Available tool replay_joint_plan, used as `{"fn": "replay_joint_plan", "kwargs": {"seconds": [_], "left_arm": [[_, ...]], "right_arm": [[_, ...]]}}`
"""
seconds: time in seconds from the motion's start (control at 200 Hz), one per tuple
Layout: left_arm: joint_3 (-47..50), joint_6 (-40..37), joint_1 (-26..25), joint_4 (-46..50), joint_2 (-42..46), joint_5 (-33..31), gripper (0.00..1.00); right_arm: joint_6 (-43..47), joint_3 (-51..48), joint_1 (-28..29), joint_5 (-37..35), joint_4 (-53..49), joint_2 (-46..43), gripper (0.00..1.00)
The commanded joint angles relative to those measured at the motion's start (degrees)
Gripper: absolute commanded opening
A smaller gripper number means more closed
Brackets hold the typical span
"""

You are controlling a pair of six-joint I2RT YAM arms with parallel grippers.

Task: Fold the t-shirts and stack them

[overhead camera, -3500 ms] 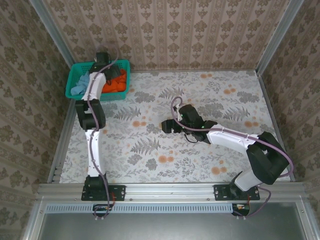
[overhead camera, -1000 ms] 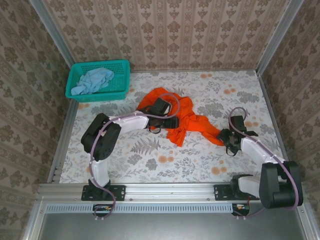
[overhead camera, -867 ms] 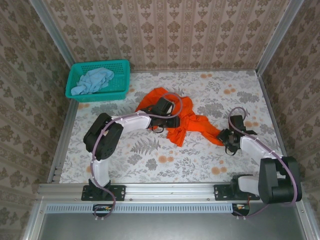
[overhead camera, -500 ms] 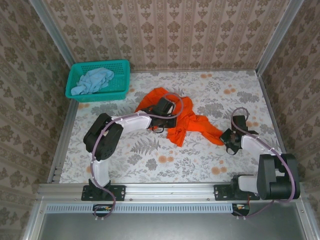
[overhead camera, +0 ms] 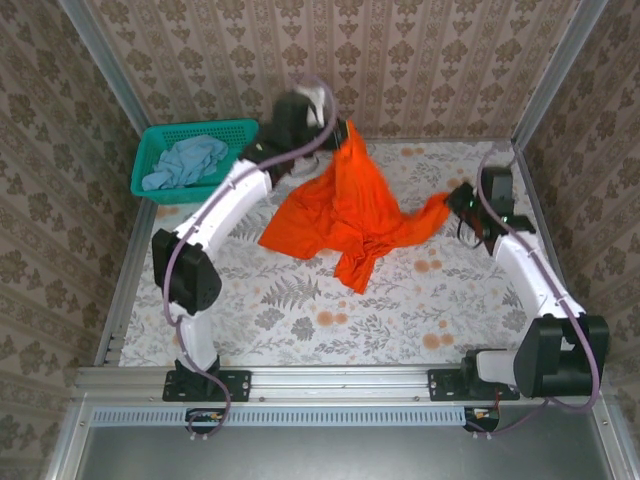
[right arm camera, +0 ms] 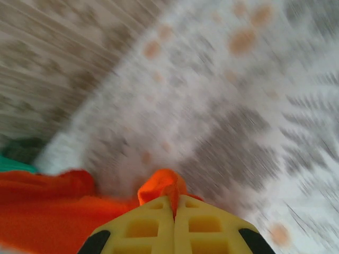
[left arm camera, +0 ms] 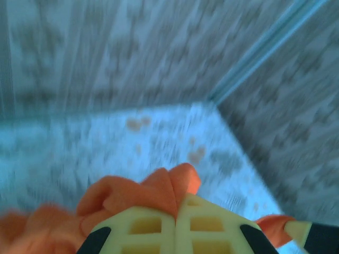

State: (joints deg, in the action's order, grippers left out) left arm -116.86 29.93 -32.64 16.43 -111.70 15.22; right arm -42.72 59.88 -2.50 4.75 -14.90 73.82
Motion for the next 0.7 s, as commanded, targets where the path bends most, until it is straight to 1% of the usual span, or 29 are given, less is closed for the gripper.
{"fn": "replay_joint_plan", "kwargs": {"seconds": [0.0,0.03,0.08,0.17,0.235,0.25,0.36,0.505,0.585,0.6,0.69], "left_arm": [[-16.91,-1.95,3.21,4.4,-2.97,7.63,0.0],[-21.34,-2.69,3.75,5.52,-3.24,8.25,0.0],[-25.53,-3.84,4.52,6.67,-2.61,8.12,0.0],[-23.87,-3.44,6.01,4.88,1.23,8.44,0.0],[-19.68,-3.47,6.1,3.62,4.52,10.1,0.0],[-18.1,-3.5,7.64,3.11,5.41,10.24,0.0],[-5.15,-3.79,8.34,-1.74,12.72,8.17,0.0],[4.46,-6.6,7.78,-3.08,21.44,6.75,0.0],[10.21,-9.54,6.81,-4.81,27.72,4.8,0.0],[11.36,-9.98,5.21,-5.26,29.18,4.35,0.0],[18.99,-13.59,1.79,-8.91,36.72,0.12,0.01]], "right_arm": [[4.54,9.75,-0.4,-1.51,0.33,-2.49,0.0],[5.17,10.65,-0.38,-1.39,1.36,-3.87,0.0],[6.32,11.22,-0.32,-1.32,2.8,-6.38,0.0],[7.81,10.93,-0.31,-0.87,2.67,-9.9,0.0],[8.81,9.52,-0.31,0.37,2.56,-11.66,0.0],[8.92,8.94,-0.31,0.5,2.74,-12.09,0.0],[9.48,5.75,-0.4,-0.42,3.07,-14.86,0.0],[9.83,5.33,-0.31,1.28,2.45,-20.8,0.0],[10.4,5.85,-0.23,1.71,1.38,-25.1,0.0],[10.53,6.03,-0.22,1.77,1.23,-25.86,0.0],[10.98,6.38,-0.22,2.02,0.19,-30.14,0.0]]}}
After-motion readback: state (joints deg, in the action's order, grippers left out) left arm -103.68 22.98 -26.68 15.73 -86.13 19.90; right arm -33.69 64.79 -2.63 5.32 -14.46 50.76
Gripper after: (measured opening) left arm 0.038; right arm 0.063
